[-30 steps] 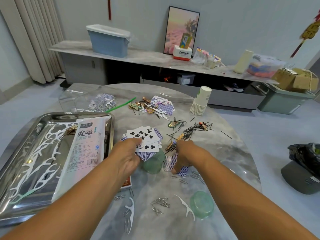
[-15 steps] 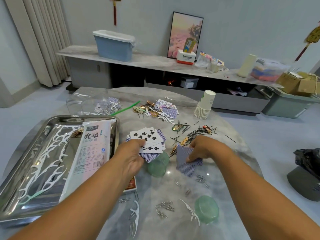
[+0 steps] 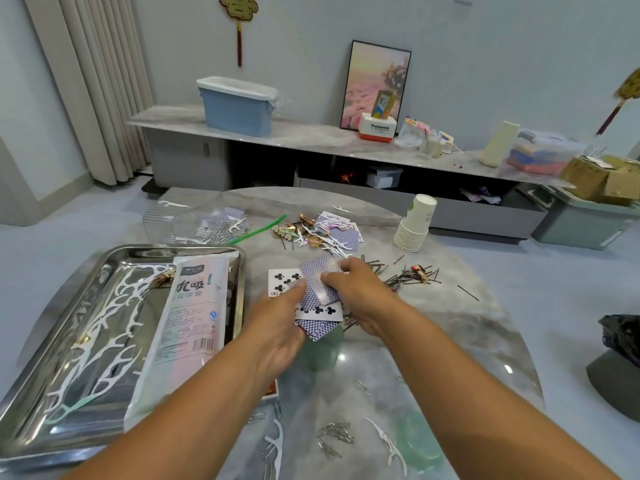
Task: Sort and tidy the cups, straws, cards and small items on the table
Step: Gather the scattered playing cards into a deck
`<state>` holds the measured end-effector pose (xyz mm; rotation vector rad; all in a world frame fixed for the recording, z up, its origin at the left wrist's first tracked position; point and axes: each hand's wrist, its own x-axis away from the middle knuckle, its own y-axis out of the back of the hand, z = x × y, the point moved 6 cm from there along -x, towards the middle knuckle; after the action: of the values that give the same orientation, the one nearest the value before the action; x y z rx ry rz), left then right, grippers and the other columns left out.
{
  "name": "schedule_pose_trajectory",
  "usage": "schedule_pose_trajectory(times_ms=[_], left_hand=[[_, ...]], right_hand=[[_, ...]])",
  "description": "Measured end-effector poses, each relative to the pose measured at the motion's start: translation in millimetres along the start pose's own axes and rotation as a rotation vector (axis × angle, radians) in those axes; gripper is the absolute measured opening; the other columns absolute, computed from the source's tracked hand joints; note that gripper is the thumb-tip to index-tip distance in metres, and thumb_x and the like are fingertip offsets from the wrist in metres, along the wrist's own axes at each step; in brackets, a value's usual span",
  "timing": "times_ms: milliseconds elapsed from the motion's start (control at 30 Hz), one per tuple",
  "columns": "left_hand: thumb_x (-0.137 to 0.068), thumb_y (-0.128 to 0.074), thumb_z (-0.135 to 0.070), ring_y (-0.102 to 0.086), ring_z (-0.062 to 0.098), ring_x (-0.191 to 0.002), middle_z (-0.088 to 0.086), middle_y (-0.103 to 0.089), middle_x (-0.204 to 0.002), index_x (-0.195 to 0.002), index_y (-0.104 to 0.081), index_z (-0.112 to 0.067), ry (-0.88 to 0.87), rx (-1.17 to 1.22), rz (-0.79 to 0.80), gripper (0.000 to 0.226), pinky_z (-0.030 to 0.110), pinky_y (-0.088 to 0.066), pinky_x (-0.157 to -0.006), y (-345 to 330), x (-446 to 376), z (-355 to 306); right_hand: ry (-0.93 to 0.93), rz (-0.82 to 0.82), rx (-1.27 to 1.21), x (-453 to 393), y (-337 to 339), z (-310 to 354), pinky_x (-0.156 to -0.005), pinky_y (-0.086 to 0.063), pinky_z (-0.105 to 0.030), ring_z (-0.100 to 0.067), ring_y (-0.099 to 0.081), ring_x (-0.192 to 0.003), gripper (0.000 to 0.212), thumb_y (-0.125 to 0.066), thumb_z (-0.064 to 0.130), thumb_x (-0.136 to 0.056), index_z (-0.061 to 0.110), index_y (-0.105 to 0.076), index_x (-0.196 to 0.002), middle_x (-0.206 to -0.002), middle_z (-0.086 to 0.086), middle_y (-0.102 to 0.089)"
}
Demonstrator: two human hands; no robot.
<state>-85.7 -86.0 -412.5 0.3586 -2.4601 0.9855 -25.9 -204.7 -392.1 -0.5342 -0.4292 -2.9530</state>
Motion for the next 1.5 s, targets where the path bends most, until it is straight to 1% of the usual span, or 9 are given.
schedule_pose_trajectory(times_ms=[133, 300, 433, 500, 633, 767, 900, 1200, 1500], left_hand=[[-0.102, -0.052, 0.000, -0.069, 0.039, -0.098, 0.027, -0.069, -0.117, -0.130, -0.058, 0.001, -0.052, -0.055, -0.023, 0.029, 0.054, -0.057, -0.083, 2.9, -2.4, -12.1], [-0.099, -0.055, 0.002, -0.072, 0.039, -0.092, 0.022, -0.073, -0.108, -0.121, -0.062, -0.005, -0.059, -0.141, -0.063, 0.024, 0.048, -0.061, -0.065, -0.7, -20.3, -43.7], [-0.095, -0.057, 0.010, -0.072, 0.038, -0.088, 0.025, -0.071, -0.108, -0.120, -0.059, 0.002, -0.089, -0.255, -0.131, 0.027, 0.046, -0.062, -0.061, -6.4, -62.5, -80.8], [-0.095, -0.055, 0.013, -0.071, 0.041, -0.091, 0.027, -0.069, -0.110, -0.123, -0.056, 0.006, -0.070, -0.353, -0.146, 0.029, 0.053, -0.061, -0.072, -10.0, -85.3, -89.4], [-0.092, -0.055, 0.015, -0.072, 0.041, -0.093, 0.025, -0.070, -0.109, -0.126, -0.053, 0.005, -0.020, -0.559, -0.069, 0.035, 0.056, -0.060, -0.082, -28.4, -133.6, -90.3], [-0.092, -0.057, 0.014, -0.073, 0.039, -0.092, 0.021, -0.072, -0.107, -0.121, -0.057, -0.001, -0.040, -0.649, 0.004, 0.033, 0.054, -0.060, -0.080, -45.0, -185.2, -90.4], [-0.091, -0.057, 0.016, -0.071, 0.041, -0.097, 0.021, -0.073, -0.104, -0.100, -0.063, -0.004, -0.034, -0.742, 0.039, 0.023, 0.059, -0.056, -0.090, -51.7, -224.9, -88.0], [-0.085, -0.067, 0.014, -0.061, 0.044, -0.118, 0.023, -0.061, -0.132, -0.146, -0.043, -0.007, 0.158, -0.881, 0.057, 0.069, 0.057, -0.051, -0.101, -33.4, -273.2, -82.7], [-0.088, -0.065, 0.012, -0.065, 0.045, -0.112, 0.026, -0.064, -0.126, -0.145, -0.041, -0.006, 0.204, -0.881, 0.070, 0.064, 0.057, -0.051, -0.101, -27.1, -274.3, -82.3]], right_hand=[[0.062, 0.064, -0.016, 5.1, -15.5, 14.6, -0.063, -0.062, -0.034, -0.022, -0.076, -0.079, 0.053, -0.060, 0.014, -0.101, 0.029, -0.038, -0.146, -0.108, -0.010, -0.070], [0.090, 0.046, -0.077, -6.4, -6.2, 33.8, -0.096, -0.057, -0.051, -0.026, -0.069, -0.109, 0.050, -0.058, 0.030, -0.103, 0.025, -0.041, -0.150, -0.132, -0.010, -0.063], [0.123, -0.090, -0.124, -48.0, 35.1, 42.7, -0.081, -0.061, -0.036, -0.019, -0.064, -0.085, 0.029, -0.048, 0.019, -0.107, 0.012, -0.057, -0.134, -0.104, -0.007, -0.068], [0.109, -0.171, -0.014, -78.0, 59.5, 38.6, -0.068, -0.060, -0.028, -0.016, -0.064, -0.082, 0.031, -0.046, 0.006, -0.105, 0.009, -0.060, -0.133, -0.108, -0.010, -0.069], [0.122, -0.215, 0.359, -152.3, 91.1, 39.9, -0.096, -0.057, -0.043, -0.024, -0.063, -0.110, 0.048, -0.041, -0.010, -0.098, 0.009, -0.057, -0.139, -0.130, -0.013, -0.064], [0.167, -0.104, 0.673, -220.7, 94.8, 52.2, -0.088, -0.047, -0.024, -0.023, -0.054, -0.122, 0.070, -0.053, -0.012, -0.091, 0.020, -0.042, -0.152, -0.148, -0.008, -0.051], [0.086, 0.040, 0.717, -270.6, 89.8, 48.3, -0.107, -0.047, -0.047, -0.032, -0.046, -0.136, 0.099, -0.074, -0.006, -0.083, 0.032, -0.025, -0.160, -0.160, -0.007, -0.036], [0.044, 0.196, 0.853, -327.7, 71.1, 43.2, -0.122, -0.021, -0.058, -0.034, -0.030, -0.148, 0.121, -0.093, 0.031, -0.067, 0.034, -0.017, -0.161, -0.163, -0.002, -0.032], [-0.073, 0.187, 1.148, -331.5, 34.6, 53.7, -0.085, -0.060, -0.039, -0.025, -0.072, -0.094, 0.071, -0.092, 0.054, -0.063, 0.013, -0.064, -0.114, -0.105, -0.007, -0.074]])
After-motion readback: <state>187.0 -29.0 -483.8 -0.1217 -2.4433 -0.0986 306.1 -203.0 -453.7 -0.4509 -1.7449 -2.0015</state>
